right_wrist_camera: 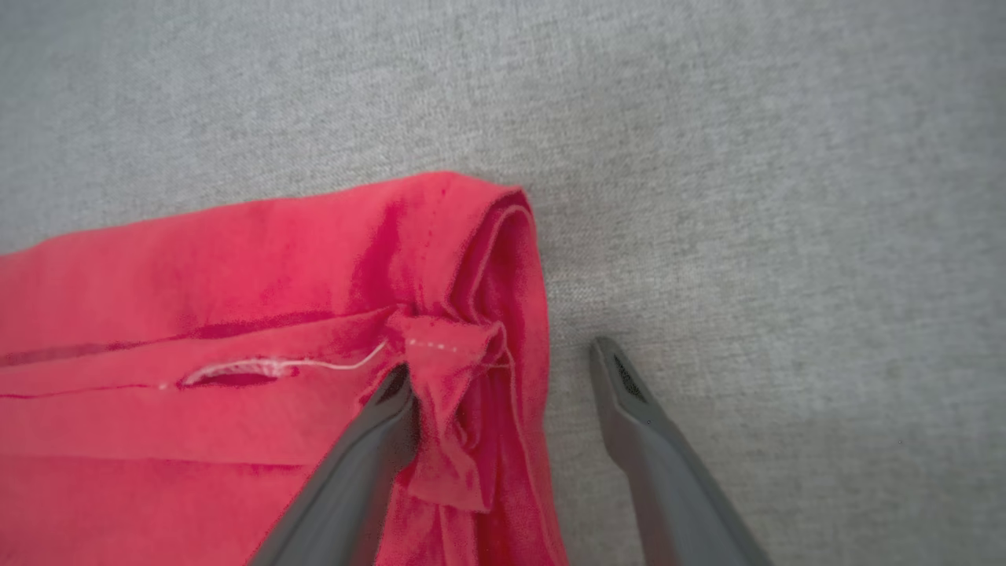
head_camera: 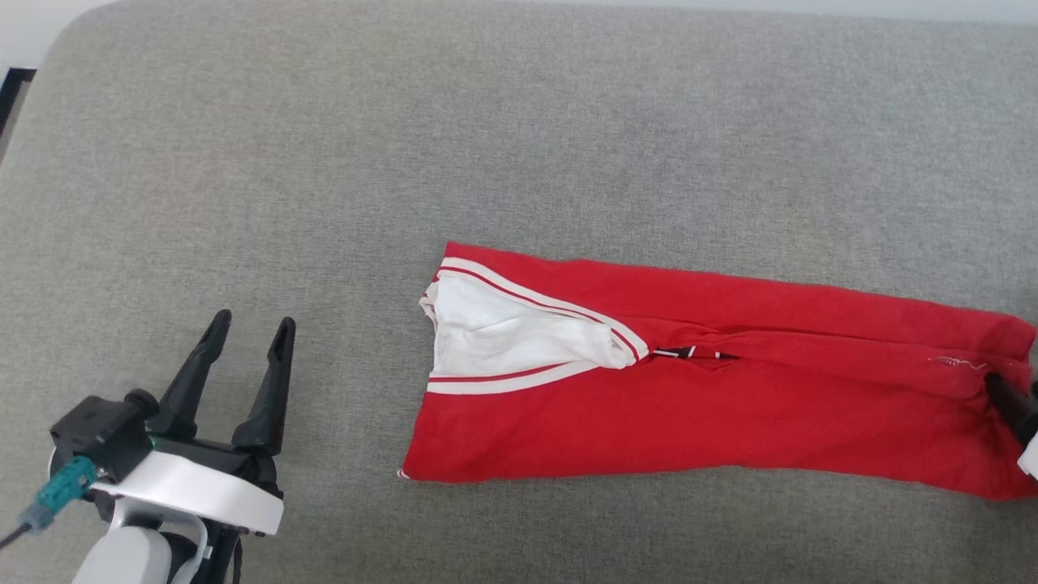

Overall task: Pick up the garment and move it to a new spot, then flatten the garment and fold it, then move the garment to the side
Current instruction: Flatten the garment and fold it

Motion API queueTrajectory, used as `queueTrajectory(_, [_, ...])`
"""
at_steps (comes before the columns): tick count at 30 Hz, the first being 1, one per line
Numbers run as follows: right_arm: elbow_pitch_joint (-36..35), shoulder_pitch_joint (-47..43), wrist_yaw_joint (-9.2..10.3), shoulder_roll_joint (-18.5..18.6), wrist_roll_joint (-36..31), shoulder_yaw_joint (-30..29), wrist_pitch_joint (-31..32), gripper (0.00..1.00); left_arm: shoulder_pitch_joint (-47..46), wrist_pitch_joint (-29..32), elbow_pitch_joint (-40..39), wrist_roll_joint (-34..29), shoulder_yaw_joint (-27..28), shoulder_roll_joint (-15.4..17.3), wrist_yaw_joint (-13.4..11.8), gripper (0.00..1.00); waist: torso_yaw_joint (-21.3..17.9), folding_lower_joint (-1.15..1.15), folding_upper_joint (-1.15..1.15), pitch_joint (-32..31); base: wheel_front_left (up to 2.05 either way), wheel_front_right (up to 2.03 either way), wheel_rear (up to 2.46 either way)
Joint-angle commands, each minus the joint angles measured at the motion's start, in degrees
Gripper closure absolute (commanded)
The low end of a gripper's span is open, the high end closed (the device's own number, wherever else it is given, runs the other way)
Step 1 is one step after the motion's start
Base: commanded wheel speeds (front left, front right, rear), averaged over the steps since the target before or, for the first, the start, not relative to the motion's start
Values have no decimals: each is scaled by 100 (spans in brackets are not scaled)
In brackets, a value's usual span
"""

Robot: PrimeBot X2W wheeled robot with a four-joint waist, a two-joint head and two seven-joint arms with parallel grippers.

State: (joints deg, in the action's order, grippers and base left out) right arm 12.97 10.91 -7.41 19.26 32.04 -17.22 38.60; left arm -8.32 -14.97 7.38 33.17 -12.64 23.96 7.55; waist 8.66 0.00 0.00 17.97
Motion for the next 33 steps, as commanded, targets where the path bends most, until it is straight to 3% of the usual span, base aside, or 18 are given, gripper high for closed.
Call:
queueTrajectory(1, [211,-135,-14,-242,-28,138,209,55,117,-28,-63,-254,189,-120,-15,0,24,0,0,-45,0,0,0])
queueTrajectory(2, [234,-137,-14,-256,-41,104,248,81,163,-28,-107,-418,274,-198,-15,0,27,0,0,-59,0,0,0])
queueTrajectory(3, [243,-134,-14,-265,-65,78,270,100,206,-28,-129,-505,353,-275,-15,0,28,0,0,-71,0,0,0])
queueTrajectory(14, [-80,177,7,-139,-286,-630,53,100,363,-28,-378,-1014,744,-412,-15,0,-185,0,0,-53,0,0,0])
queueTrajectory(25, [-566,384,-6,375,-897,-2271,113,100,289,-28,-577,-1121,718,-336,-15,0,-453,0,0,49,0,0,0])
queueTrajectory(28, [-737,370,-7,328,-876,-2339,252,100,284,-28,-641,-1143,717,-347,-15,0,-493,0,0,30,0,0,0])
queueTrajectory(33, [-1225,143,-8,134,-639,-1720,627,100,286,-28,-723,-1130,764,-427,-15,0,-536,0,0,-7,0,0,0])
